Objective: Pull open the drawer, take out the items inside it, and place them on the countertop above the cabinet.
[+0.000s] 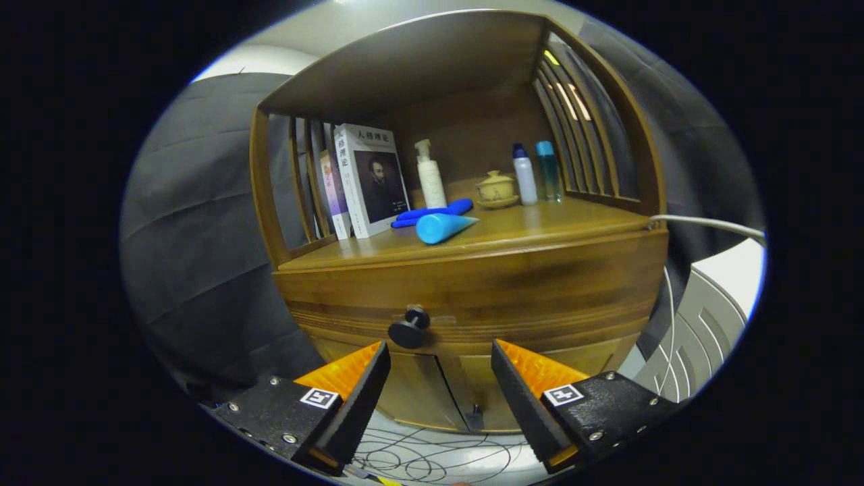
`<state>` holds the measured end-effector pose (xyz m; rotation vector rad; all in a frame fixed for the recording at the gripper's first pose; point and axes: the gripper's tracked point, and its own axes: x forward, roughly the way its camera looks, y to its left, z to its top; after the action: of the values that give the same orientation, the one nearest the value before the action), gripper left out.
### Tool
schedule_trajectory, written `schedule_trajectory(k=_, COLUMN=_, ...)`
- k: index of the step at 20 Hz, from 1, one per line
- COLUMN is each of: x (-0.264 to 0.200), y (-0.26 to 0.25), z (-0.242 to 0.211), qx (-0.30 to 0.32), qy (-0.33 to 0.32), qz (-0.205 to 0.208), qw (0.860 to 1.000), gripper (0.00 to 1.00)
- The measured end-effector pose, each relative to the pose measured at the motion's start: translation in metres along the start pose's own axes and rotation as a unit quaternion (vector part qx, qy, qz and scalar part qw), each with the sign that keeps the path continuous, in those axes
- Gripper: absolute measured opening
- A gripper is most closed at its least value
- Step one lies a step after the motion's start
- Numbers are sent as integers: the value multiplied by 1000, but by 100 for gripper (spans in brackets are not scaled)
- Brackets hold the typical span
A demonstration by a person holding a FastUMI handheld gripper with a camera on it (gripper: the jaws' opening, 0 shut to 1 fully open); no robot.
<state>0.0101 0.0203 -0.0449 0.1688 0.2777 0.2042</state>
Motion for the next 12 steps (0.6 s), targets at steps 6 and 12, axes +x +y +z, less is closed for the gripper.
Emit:
schedule_trajectory(k=6, x=-41, y=10, z=-3, qx=-42, qy=-25, qz=58, qw=997, gripper=96)
schedule_trajectory(k=12, x=-75, y=23, z=-29, qx=-52, qy=-27, qz=86, qw=995, gripper=96)
